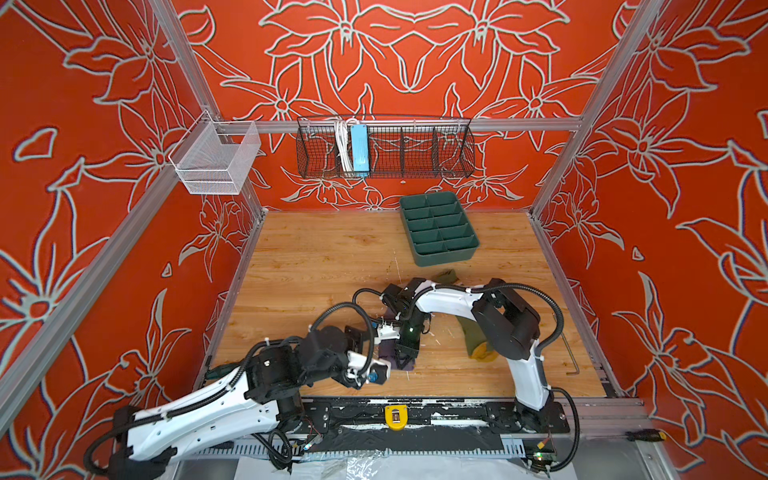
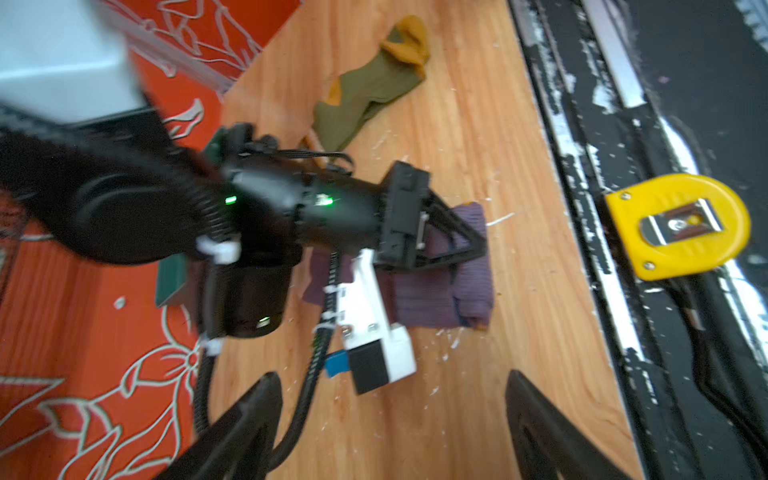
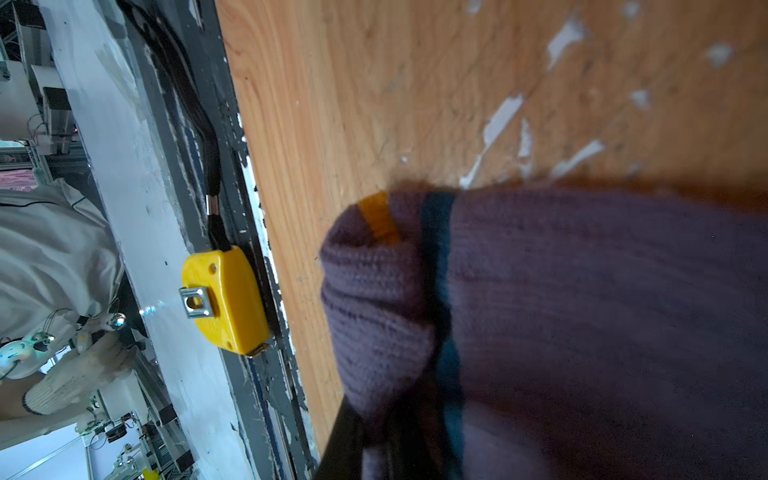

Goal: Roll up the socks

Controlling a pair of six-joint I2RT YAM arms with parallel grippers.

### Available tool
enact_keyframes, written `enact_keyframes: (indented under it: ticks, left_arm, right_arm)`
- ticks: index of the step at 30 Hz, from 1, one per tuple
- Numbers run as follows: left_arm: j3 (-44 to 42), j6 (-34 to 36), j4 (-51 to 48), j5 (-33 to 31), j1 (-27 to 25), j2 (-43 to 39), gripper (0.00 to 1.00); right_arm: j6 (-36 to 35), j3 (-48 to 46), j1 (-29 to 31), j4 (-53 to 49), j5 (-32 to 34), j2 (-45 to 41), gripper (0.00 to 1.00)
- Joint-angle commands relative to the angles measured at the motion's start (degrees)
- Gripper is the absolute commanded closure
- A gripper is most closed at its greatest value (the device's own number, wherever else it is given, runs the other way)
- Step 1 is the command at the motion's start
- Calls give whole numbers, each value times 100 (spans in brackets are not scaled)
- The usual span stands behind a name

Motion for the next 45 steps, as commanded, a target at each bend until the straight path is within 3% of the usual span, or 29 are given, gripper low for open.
enact_keyframes:
  ticks: [1, 12, 17, 29, 35, 37, 41, 45]
  left_arm:
    - [-304, -384, 278, -488, -389, 539, 20]
    - [-774, -1703, 1913, -680, -413, 2298, 41]
    - [-853, -1785, 2313, -988, -415, 2997, 49]
    - [-721, -1498, 2905, -1073, -414, 3796, 59]
    - [-496, -1398, 2771, -1030, -415, 4200, 81]
    - [-404, -1407, 2668, -993, -411, 4268, 94]
    - [-274, -1407, 2402, -846, -415, 4347, 100]
    - [-252, -1355, 2245, -769, -415, 4403, 100]
  right_arm:
    - [-22, -66, -18, 94, 77, 199, 100]
    - [-22, -183, -27, 303, 176, 145, 100]
    - [-40, -229, -23, 344, 226, 89, 100]
    - [-7, -260, -27, 353, 233, 6, 100]
    - [54, -363, -26, 434, 246, -165, 100]
    - [123, -413, -26, 476, 261, -252, 100]
    - [346, -465, -36, 519, 528, -446, 100]
    - [476, -831, -44, 718, 932, -923, 82]
